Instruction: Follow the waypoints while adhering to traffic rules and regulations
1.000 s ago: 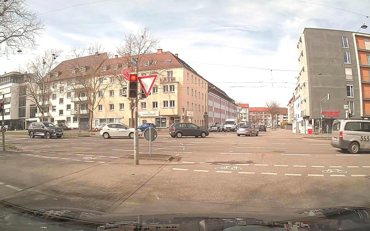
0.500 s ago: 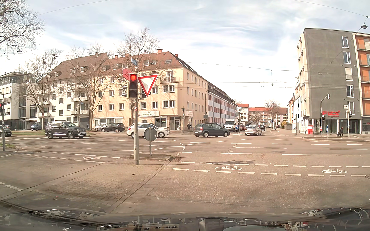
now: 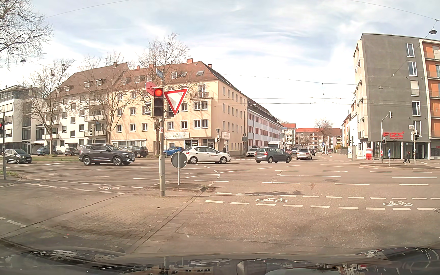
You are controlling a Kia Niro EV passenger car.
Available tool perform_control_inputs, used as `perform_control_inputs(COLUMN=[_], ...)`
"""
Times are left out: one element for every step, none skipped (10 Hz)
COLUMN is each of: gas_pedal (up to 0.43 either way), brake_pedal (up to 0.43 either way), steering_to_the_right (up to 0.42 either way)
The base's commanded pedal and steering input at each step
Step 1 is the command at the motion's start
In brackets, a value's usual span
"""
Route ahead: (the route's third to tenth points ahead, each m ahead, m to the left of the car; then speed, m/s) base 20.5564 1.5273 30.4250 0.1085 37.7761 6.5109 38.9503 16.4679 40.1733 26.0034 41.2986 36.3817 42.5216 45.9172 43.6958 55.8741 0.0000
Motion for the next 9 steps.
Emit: perform_control_inputs(gas_pedal=[0.000, 0.000, 0.000, 0.000, 0.000, 0.000, 0.000, 0.000, 0.000], brake_pedal=[0.305, 0.305, 0.305, 0.311, 0.305, 0.305, 0.305, 0.305, 0.305], steering_to_the_right=[0.006, 0.006, 0.006, 0.006, 0.006, 0.006, 0.006, 0.006, 0.006])
